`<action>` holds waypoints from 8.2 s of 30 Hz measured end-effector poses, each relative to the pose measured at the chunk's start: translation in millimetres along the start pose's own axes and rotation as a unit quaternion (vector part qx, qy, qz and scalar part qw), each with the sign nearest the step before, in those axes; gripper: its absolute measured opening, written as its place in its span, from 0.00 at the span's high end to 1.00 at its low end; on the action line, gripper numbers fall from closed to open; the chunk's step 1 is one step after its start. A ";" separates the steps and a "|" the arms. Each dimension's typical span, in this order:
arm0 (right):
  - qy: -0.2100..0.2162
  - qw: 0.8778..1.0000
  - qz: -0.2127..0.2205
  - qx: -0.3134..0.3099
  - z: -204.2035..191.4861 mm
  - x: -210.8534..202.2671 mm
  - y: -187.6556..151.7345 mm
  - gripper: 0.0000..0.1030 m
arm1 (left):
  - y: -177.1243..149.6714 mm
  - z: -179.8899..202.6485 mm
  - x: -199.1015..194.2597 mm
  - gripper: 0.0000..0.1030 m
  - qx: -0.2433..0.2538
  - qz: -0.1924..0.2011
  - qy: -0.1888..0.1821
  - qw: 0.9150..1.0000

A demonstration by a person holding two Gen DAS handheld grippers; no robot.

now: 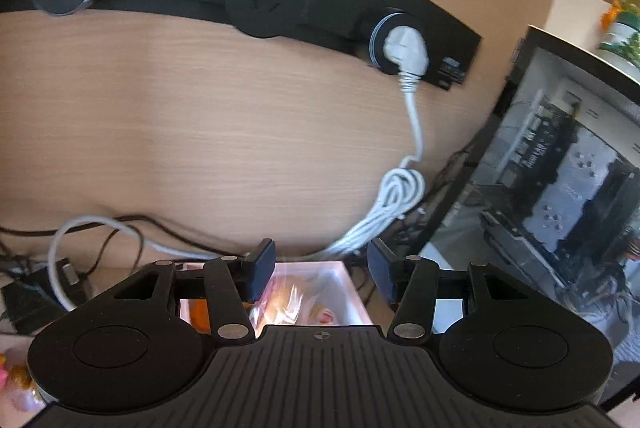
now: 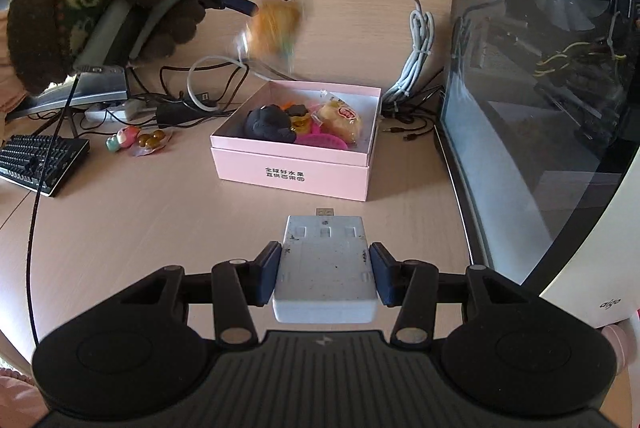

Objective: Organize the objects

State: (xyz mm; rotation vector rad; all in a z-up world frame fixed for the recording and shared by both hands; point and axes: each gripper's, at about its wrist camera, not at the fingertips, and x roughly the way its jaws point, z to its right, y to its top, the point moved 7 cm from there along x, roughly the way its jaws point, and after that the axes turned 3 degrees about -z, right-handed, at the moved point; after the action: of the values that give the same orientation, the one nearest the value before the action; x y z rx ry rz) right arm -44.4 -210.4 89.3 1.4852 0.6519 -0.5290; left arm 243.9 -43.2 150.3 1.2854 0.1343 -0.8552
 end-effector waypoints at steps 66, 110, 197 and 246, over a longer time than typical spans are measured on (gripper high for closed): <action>0.001 0.994 -0.057 -0.089 -121.9 113.4 3.7 0.00 | -143.2 -304.3 -47.2 0.49 -0.032 -0.094 0.221 0.970; 0.118 0.977 -0.062 -0.166 -285.4 245.9 99.1 0.44 | -273.3 -237.7 -279.0 0.54 -0.258 -0.040 0.152 0.953; 0.083 0.990 -0.033 -0.112 -80.4 36.7 4.2 0.25 | -243.3 -57.2 -140.4 0.54 -0.061 -0.182 0.064 0.979; 0.054 0.997 0.054 0.032 15.4 44.1 125.8 0.24 | -247.1 -49.8 -109.0 0.53 -0.108 -0.136 0.088 0.981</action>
State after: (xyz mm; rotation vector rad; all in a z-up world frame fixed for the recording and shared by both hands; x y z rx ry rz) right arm 74.8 -218.8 150.3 1.6076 0.6392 -0.3924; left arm 32.5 45.9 -0.6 1.1511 0.5410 -0.9295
